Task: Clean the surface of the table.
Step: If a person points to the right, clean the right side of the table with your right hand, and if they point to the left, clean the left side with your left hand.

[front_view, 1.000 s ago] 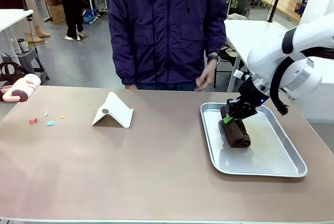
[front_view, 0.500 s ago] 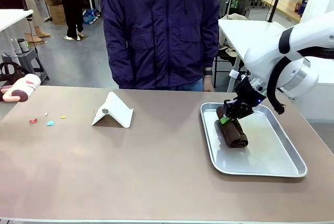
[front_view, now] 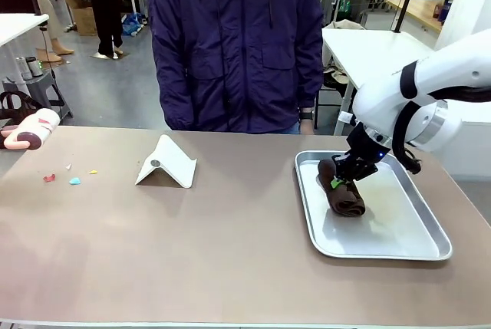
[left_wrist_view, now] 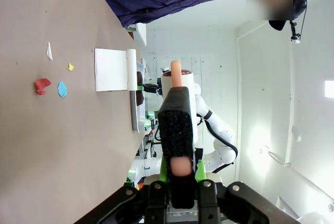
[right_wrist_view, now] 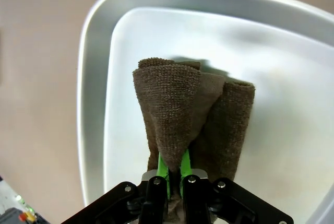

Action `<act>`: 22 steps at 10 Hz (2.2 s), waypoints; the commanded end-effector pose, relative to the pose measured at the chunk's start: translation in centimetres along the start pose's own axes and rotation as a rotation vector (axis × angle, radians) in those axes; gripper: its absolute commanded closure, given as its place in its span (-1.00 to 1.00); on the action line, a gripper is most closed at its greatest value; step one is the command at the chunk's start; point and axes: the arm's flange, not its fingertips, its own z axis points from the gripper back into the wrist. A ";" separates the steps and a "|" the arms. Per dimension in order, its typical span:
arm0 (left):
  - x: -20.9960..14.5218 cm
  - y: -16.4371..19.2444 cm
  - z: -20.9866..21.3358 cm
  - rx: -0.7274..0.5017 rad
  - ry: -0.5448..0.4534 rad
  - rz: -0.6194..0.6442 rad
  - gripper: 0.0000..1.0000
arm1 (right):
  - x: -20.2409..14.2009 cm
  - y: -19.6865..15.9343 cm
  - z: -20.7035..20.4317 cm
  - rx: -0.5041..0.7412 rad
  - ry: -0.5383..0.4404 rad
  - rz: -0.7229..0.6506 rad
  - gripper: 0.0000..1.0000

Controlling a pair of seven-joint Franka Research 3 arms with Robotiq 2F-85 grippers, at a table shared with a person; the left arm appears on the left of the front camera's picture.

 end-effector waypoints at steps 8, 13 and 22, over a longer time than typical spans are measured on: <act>-0.5 -0.5 -0.2 -0.004 0.003 0.006 1.00 | -1.7 -7.2 1.2 -0.085 0.023 -0.107 0.81; -0.5 -0.5 -0.2 -0.004 0.003 0.006 1.00 | -3.8 -11.7 3.4 0.023 -0.027 -0.191 0.81; -0.5 -0.5 -0.2 -0.004 0.003 0.006 1.00 | -8.5 -17.1 8.9 0.977 -0.315 -0.081 0.81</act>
